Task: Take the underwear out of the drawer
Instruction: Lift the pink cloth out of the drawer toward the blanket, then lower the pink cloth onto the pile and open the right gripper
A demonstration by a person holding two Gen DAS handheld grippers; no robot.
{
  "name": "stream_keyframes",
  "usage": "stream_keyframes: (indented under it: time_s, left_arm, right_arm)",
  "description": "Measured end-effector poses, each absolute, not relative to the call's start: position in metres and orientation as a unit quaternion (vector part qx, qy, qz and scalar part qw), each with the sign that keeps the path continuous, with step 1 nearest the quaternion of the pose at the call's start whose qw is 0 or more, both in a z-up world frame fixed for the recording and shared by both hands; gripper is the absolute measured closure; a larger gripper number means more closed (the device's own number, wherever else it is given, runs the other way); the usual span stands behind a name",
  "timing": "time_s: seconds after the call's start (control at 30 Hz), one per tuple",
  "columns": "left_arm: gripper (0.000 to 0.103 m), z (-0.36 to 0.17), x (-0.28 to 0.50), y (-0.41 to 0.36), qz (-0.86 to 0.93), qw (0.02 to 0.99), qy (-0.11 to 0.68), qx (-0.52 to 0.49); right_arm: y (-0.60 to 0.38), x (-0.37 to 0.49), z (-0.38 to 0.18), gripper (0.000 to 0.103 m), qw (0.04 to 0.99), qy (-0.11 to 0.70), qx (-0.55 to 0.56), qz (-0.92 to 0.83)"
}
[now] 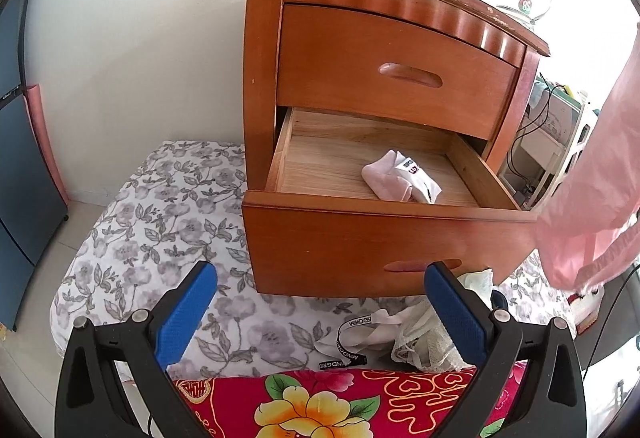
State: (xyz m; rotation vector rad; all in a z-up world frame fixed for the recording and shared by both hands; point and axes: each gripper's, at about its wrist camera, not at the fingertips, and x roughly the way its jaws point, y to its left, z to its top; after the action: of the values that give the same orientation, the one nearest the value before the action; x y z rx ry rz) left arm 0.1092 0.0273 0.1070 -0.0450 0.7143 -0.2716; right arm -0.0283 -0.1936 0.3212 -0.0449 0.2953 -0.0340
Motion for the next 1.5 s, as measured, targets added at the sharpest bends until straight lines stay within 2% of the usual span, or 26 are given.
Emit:
stream_keyframes:
  time_s: [0.93,1.5]
  left_arm:
    - [0.000,0.102,0.114,0.022,-0.133,0.924,0.359,-0.012]
    - [0.000,0.099,0.117,0.020,-0.129,0.922,0.365,-0.005]
  right_arm:
    - [-0.183,0.009,0.211,0.097,0.942,0.333,0.004,0.031]
    - [-0.187,0.047,0.056,0.097,0.857,0.515,0.020,0.017]
